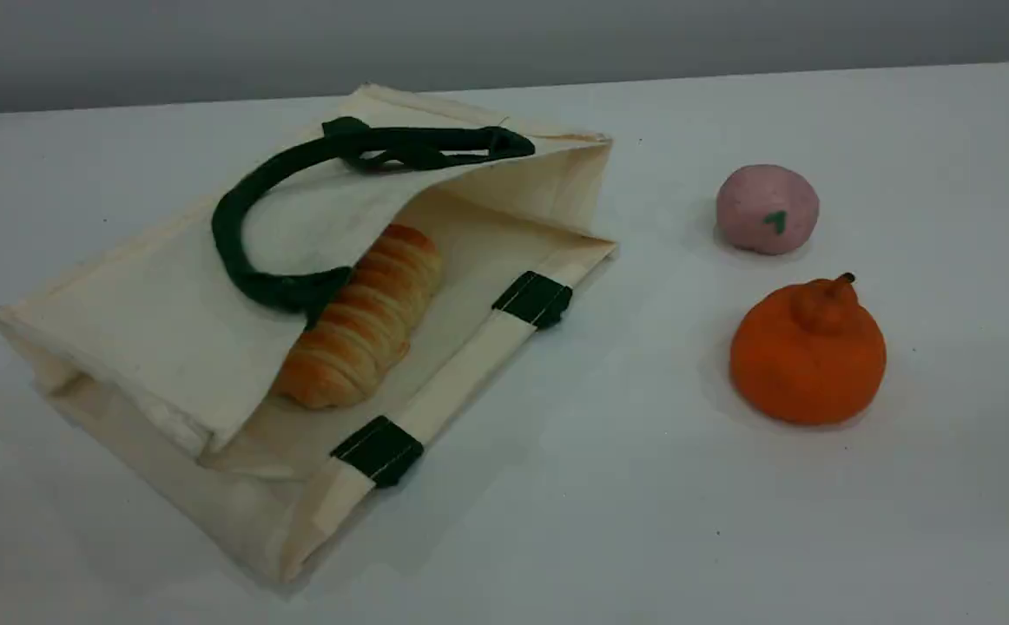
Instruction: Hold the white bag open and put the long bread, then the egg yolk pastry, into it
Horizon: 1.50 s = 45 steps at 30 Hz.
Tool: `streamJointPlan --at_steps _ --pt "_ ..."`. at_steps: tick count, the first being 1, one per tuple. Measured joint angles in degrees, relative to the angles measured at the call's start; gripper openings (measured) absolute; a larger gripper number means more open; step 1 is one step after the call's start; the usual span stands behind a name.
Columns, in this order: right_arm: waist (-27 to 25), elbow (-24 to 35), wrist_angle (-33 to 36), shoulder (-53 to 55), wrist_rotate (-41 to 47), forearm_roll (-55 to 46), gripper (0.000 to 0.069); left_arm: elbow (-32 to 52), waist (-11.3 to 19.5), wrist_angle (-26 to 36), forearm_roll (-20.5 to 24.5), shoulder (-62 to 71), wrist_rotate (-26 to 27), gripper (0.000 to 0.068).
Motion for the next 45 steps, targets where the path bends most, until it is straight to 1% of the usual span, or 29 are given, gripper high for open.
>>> streamJointPlan --at_steps 2,4,9,12,22,25,28,31,34,36,41,45 --pt "0.0 0.0 0.0 0.0 0.0 0.0 0.0568 0.3 0.0 -1.5 1.2 0.0 -1.5 0.0594" --pt "0.0 0.0 0.0 0.0 0.0 0.0 0.0568 1.5 0.0 -2.5 1.9 0.0 -1.8 0.0594" --pt "0.0 0.0 0.1 0.0 0.0 0.0 0.0568 1.7 0.0 -2.5 3.0 0.0 -3.2 0.0594" --pt "0.0 -0.1 0.1 0.0 0.0 0.0 0.0568 1.6 0.0 -2.5 4.7 0.0 -4.9 0.0594" --pt "-0.1 -0.1 0.1 0.0 0.0 0.0 0.0568 1.6 0.0 -2.4 4.7 0.0 -5.5 0.0594" --pt "-1.4 -0.1 0.1 0.0 0.0 0.1 0.0568 1.6 0.3 -2.4 4.7 0.0 -5.5 0.0594" --pt "-4.5 -0.1 0.1 0.0 0.0 0.2 0.0568 1.6 2.4 -2.4 4.7 0.0 -5.5 0.0594" --pt "-8.0 -0.1 0.1 0.0 0.0 0.2 0.0568 1.6 6.1 -2.4 4.7 0.0 -5.5 0.0594" --pt "-9.9 -0.1 0.1 -0.1 0.0 0.2 0.0568 1.6 10.4 -2.4 4.7 0.0 -5.5 0.0594" --pt "-10.9 -0.1 0.1 -0.6 0.0 0.2 0.0568 1.6 12.2 -2.4 4.7 0.0 -5.5 0.0594" --pt "-11.6 -0.1 0.2 -4.3 -0.1 0.2 0.0568 1.6 12.4 -2.4 4.7 -0.1 -5.5 0.0594" --pt "-11.6 -0.1 0.2 -4.7 -0.1 0.3 0.0568 1.6 12.6 -2.4 4.7 -1.1 -5.5 0.0594"
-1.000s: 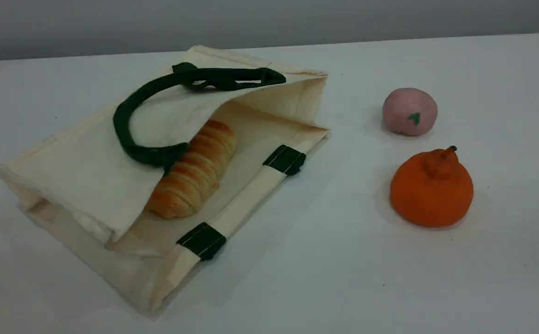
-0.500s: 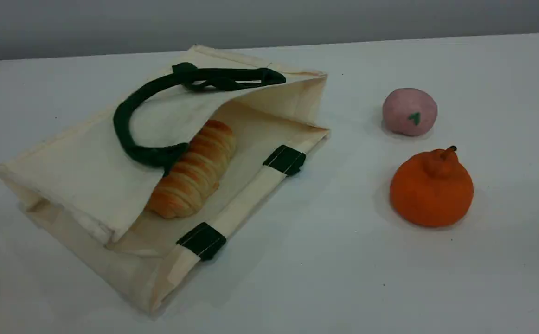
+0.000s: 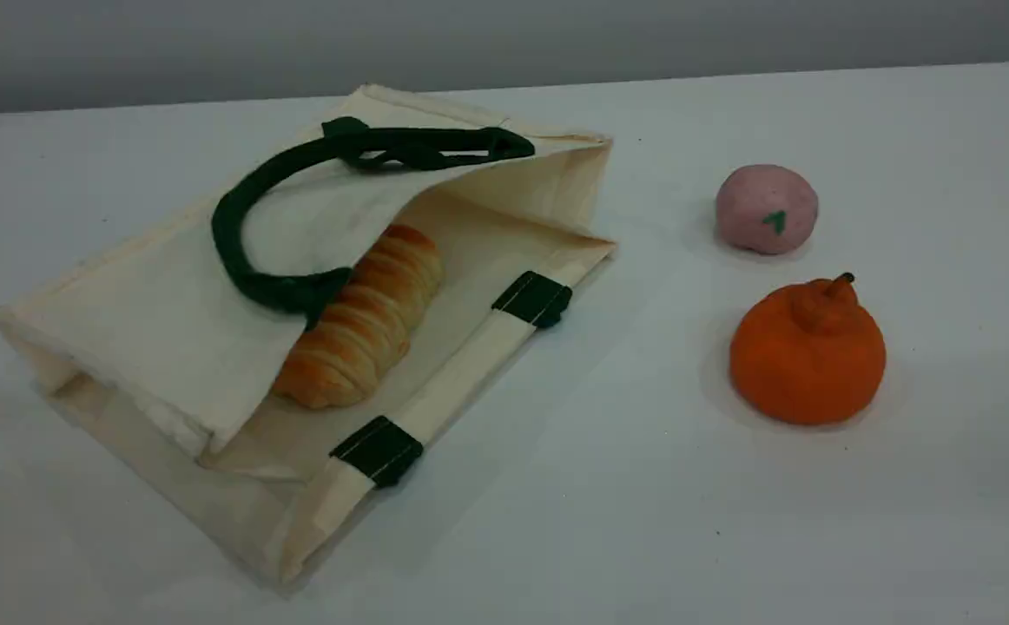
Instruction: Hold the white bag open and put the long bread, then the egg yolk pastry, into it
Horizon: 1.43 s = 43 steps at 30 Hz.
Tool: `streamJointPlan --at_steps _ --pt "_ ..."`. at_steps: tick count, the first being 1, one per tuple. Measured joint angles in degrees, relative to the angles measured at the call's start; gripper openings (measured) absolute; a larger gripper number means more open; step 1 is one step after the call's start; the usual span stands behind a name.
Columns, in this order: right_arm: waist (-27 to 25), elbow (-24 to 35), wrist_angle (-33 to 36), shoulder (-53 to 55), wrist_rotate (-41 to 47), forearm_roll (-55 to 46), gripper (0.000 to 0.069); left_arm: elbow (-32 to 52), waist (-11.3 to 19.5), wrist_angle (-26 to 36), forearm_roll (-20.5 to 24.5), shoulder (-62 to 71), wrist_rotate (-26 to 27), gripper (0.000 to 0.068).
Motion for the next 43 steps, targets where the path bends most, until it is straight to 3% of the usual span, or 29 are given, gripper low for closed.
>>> streamJointPlan --at_steps 43 --pt "0.0 0.0 0.0 0.0 -0.1 0.1 0.0568 -0.1 -1.4 -0.1 0.0 -1.0 0.0 0.0594"
